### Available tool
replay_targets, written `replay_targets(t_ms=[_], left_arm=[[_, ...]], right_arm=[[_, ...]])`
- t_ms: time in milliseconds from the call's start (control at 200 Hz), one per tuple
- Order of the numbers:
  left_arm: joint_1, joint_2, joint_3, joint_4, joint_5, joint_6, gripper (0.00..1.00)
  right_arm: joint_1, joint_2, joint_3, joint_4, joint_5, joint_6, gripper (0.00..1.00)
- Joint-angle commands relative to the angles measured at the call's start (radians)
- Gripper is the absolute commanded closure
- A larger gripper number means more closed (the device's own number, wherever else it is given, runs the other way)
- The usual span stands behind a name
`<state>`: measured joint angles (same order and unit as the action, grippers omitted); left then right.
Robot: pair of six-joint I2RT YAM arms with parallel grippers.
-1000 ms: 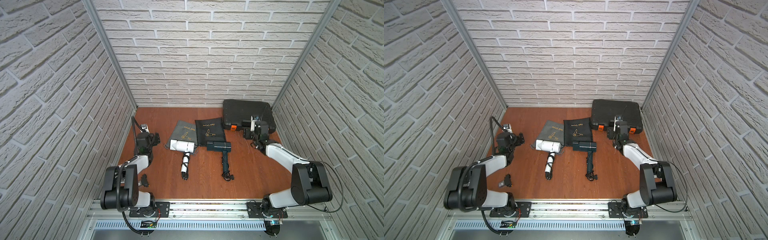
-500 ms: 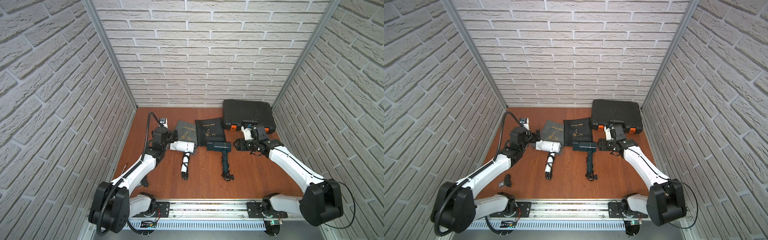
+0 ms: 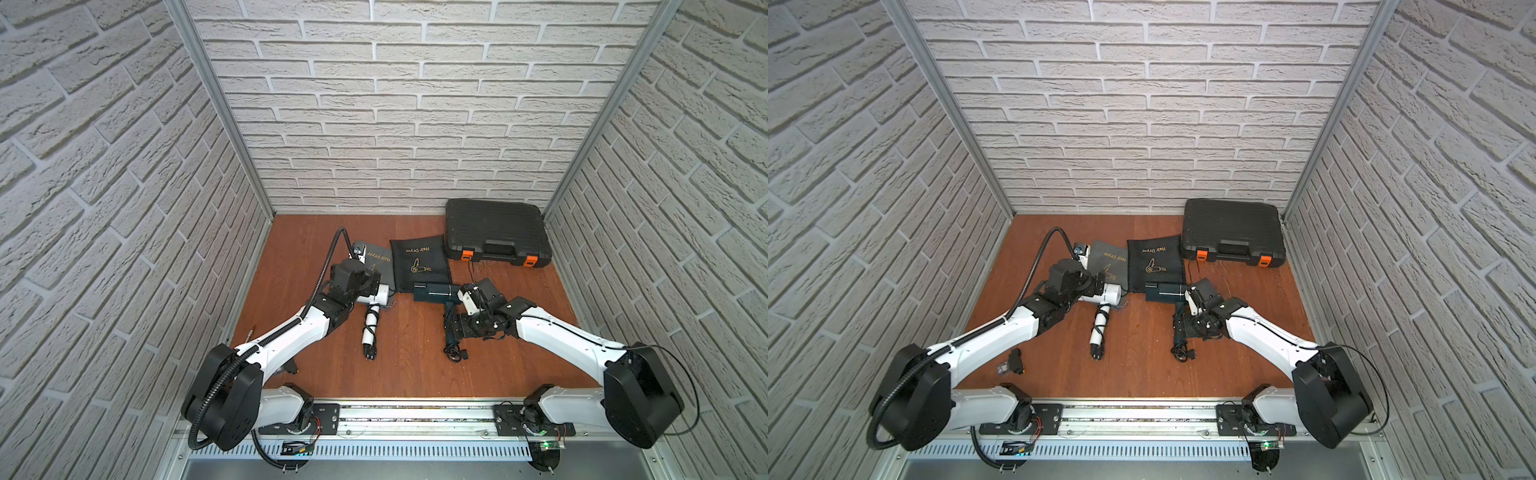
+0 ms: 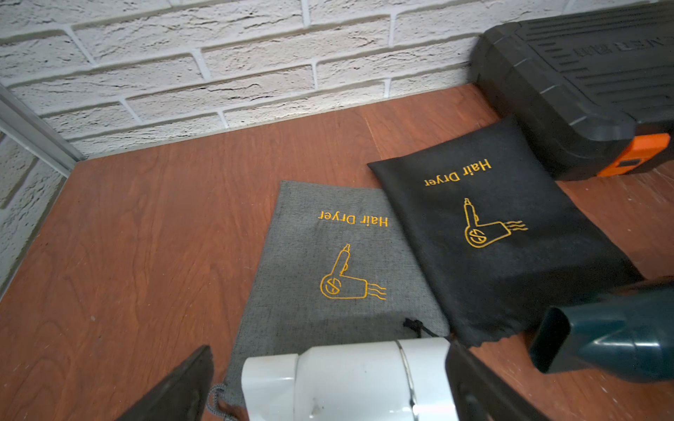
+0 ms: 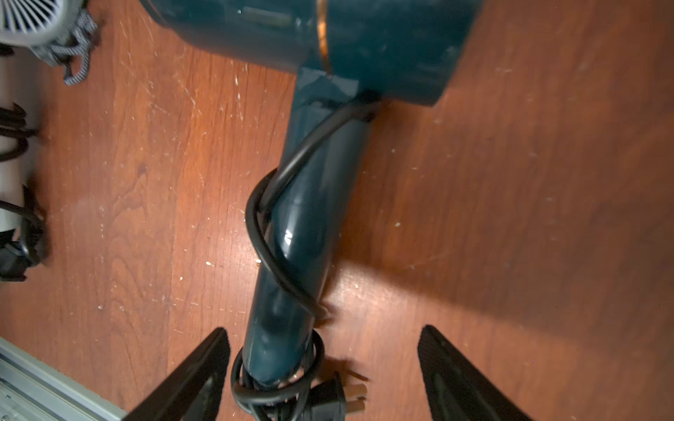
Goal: Pack away hair dryers
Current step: Pick up the hair dryer from the center of the board.
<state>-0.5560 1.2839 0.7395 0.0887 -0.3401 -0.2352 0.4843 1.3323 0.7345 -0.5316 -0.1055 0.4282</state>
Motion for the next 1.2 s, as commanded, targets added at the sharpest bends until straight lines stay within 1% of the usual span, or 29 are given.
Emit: replay_targets(t_ms=[0, 330, 570, 635, 730, 860, 960, 1055, 1105, 1195], left_arm=[[-0.017, -0.006, -0.015, 0.026, -0.022, 0.013, 0.02], [-0.025, -0.03, -0.049, 0.031, -0.018, 0.001, 0.02], [-0.025, -0.034, -0.05, 0.019, -0.011, -0.004, 0.02], [-0.025, -0.04, -0.053, 0.019, -0.006, -0.01, 0.02], [-0.025, -0.046, -0.055, 0.024, 0.001, -0.016, 0.02], [-0.026, -0.051, -0.05, 0.025, 0.006, -0.021, 0.02], [-0.025, -0.066, -0.044, 0.014, 0.008, -0.025, 0.02], [-0.016, -0.086, -0.04, 0.021, 0.02, -0.039, 0.02], [0.003, -0.095, -0.036, 0.031, 0.055, -0.057, 0.02], [0.066, -0.102, -0.024, 0.06, 0.195, -0.102, 0.02]], right_arm=[[0.015, 0.033, 0.009, 0.079, 0.02, 0.027, 0.17], [0.029, 0.153, 0.029, 0.147, 0.032, 0.033, 0.23], [0.031, 0.2, 0.029, 0.156, 0.041, 0.023, 0.33], [0.033, 0.193, 0.023, 0.162, 0.044, 0.015, 0.38], [0.032, 0.183, 0.014, 0.166, 0.062, 0.007, 0.5], [0.033, 0.169, 0.016, 0.166, 0.061, -0.012, 0.63], [0.032, 0.111, 0.007, 0.176, 0.062, -0.03, 0.72], [0.033, 0.024, -0.008, 0.18, 0.076, -0.065, 0.77], [0.033, -0.02, -0.01, 0.179, 0.08, -0.098, 0.79], [0.034, -0.082, -0.018, 0.182, 0.085, -0.159, 0.83]])
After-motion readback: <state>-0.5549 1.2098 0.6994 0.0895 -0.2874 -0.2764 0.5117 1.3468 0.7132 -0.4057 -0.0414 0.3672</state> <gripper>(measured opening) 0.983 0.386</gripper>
